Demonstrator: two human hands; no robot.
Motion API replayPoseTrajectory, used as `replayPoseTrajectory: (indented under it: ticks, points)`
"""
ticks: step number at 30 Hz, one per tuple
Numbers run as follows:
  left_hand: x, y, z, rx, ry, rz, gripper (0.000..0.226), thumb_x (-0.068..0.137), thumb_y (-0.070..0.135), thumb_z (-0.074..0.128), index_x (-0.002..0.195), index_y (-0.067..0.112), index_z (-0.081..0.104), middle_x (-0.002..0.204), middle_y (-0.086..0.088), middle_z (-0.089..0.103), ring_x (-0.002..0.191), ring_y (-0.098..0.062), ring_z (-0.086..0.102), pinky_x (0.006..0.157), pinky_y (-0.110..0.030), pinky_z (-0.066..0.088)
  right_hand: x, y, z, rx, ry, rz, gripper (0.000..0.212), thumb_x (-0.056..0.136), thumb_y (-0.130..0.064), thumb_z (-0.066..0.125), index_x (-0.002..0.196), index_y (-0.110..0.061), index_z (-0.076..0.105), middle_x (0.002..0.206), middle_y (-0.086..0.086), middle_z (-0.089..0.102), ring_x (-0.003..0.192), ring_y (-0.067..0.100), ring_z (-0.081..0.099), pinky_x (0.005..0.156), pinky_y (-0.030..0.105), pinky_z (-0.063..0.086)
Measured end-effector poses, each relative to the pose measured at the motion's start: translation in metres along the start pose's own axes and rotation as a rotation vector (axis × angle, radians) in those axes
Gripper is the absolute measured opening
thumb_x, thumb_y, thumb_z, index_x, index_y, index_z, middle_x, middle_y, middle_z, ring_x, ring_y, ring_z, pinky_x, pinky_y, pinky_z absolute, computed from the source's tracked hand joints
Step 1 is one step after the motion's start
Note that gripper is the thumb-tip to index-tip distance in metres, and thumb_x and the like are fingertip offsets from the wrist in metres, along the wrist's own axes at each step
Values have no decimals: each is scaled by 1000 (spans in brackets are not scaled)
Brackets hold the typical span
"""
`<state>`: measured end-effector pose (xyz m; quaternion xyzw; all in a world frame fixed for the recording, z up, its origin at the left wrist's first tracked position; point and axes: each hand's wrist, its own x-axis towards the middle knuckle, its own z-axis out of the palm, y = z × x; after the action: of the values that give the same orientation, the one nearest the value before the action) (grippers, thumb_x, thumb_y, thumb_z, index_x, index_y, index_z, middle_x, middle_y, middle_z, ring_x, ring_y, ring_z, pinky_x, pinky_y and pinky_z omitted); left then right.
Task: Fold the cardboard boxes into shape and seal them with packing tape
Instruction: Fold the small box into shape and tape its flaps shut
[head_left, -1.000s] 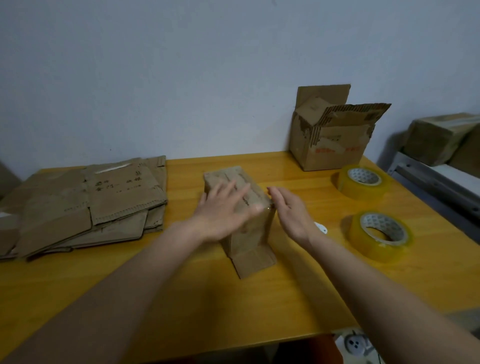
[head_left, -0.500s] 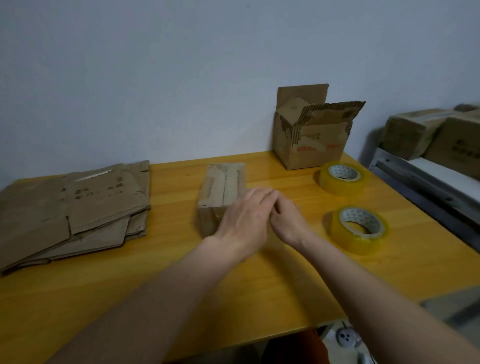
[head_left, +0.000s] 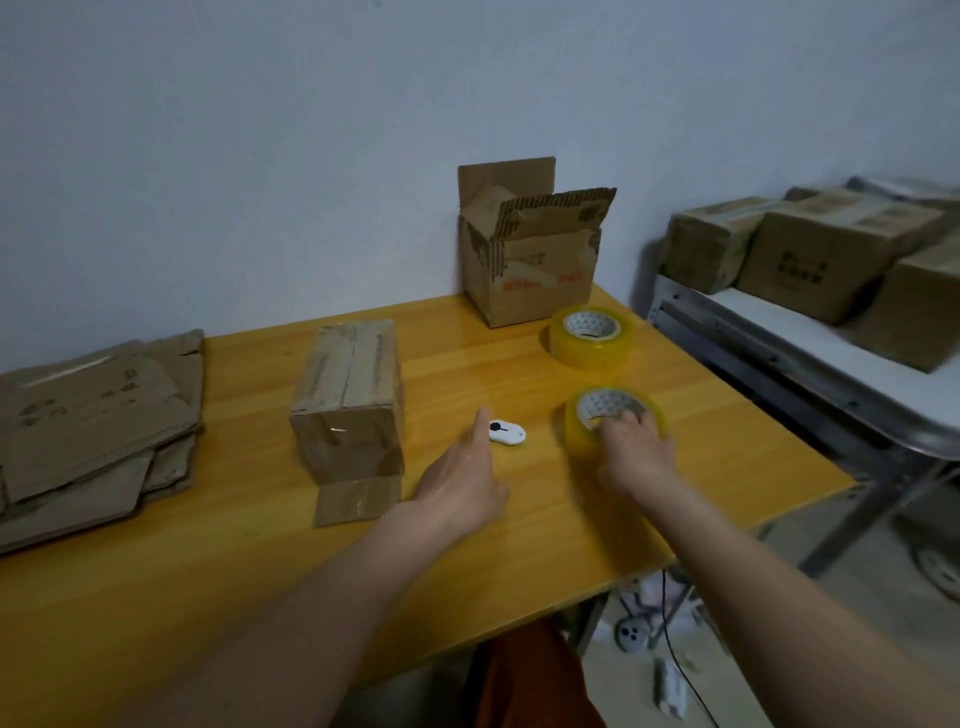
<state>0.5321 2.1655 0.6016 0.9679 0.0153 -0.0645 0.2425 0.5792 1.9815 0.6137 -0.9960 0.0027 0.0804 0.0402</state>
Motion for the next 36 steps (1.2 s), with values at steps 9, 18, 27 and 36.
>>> replayPoseTrajectory:
  ticks: [9,18,27,36]
  points:
    - [-12,2,-57,-370,257,124,78,87,11,59,152,20,17,153,5,33,139,-15,31,112,-28,27,-35,-42,-46,985,38,-401,25,73,-7,79,96,-7,68,94,8,69,84,20,62,78,36,50]
    - [-52,-18,-113,-377,541,128,15,85,19,64,97,22,73,109,6,68,105,-10,59,94,-25,44,-52,-104,-62,990,77,-516,24,72,-9,80,92,-13,66,93,7,68,88,23,63,80,41,51]
    - [-57,-31,-119,-517,731,39,12,81,14,74,92,15,71,98,-2,70,90,-14,65,84,-27,53,-63,-138,-65,796,225,-484,40,75,-21,79,111,-22,61,110,-1,64,102,18,58,89,40,49]
    - [-57,-37,-115,-311,836,46,5,93,8,55,91,12,56,93,2,51,87,-14,51,75,-19,38,-74,-146,-62,498,309,-593,64,76,-23,77,129,-26,42,130,-4,44,124,17,39,98,46,39]
